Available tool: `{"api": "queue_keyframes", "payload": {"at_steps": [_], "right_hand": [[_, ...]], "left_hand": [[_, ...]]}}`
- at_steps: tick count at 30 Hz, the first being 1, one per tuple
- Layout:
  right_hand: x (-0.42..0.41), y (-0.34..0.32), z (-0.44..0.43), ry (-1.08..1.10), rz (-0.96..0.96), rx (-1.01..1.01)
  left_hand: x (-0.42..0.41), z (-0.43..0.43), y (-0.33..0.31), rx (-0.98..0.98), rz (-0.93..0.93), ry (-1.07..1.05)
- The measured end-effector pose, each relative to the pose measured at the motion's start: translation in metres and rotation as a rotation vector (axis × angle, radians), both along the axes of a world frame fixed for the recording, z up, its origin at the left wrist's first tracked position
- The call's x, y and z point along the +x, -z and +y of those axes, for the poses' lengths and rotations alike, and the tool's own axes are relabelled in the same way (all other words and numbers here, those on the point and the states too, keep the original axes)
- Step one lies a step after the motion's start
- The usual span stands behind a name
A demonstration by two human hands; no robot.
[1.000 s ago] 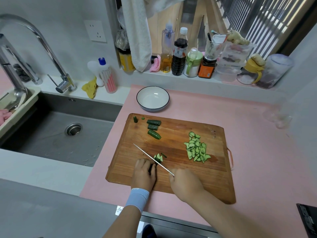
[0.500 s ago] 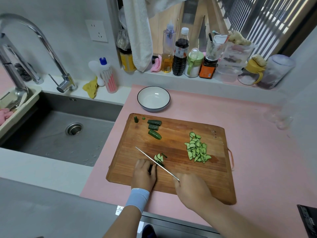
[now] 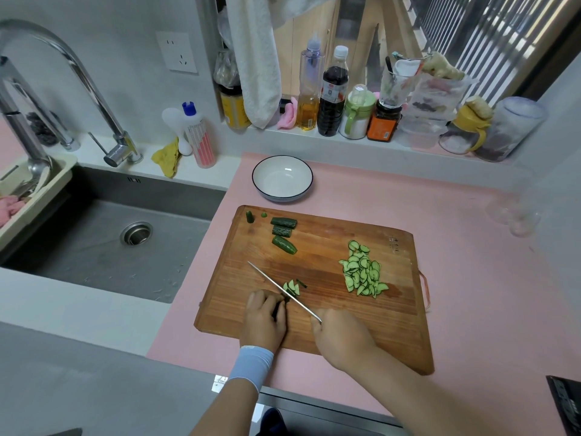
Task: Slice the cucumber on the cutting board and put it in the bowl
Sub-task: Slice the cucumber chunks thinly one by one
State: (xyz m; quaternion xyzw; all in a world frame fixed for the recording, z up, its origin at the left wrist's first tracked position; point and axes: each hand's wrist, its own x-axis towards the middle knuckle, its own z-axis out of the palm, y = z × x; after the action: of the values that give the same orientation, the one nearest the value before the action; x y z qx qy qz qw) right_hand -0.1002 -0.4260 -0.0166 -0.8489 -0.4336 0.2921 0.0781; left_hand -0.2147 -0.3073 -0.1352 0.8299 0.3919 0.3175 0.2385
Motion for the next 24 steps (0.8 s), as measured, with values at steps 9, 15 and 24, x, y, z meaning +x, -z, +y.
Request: {"api": "queue_keyframes", "payload": {"at_steps": [9, 15, 24], "right_hand": [[-0.003, -0.002, -0.005, -0.031, -0.042, 0.048], [-0.005, -0.003, -0.020, -0.045, -0.089, 0.076], [-0.004, 0.001, -0.014, -0.025, -0.034, 0.022]], "left_hand": [[-0.001, 0.000, -0.002, -0.017, 0.027, -0.019], [-0.002, 0.000, -0.002, -0.037, 0.037, -0.019], [-0.002, 0.000, -0.004, -0.039, 0.010, -0.029]]}}
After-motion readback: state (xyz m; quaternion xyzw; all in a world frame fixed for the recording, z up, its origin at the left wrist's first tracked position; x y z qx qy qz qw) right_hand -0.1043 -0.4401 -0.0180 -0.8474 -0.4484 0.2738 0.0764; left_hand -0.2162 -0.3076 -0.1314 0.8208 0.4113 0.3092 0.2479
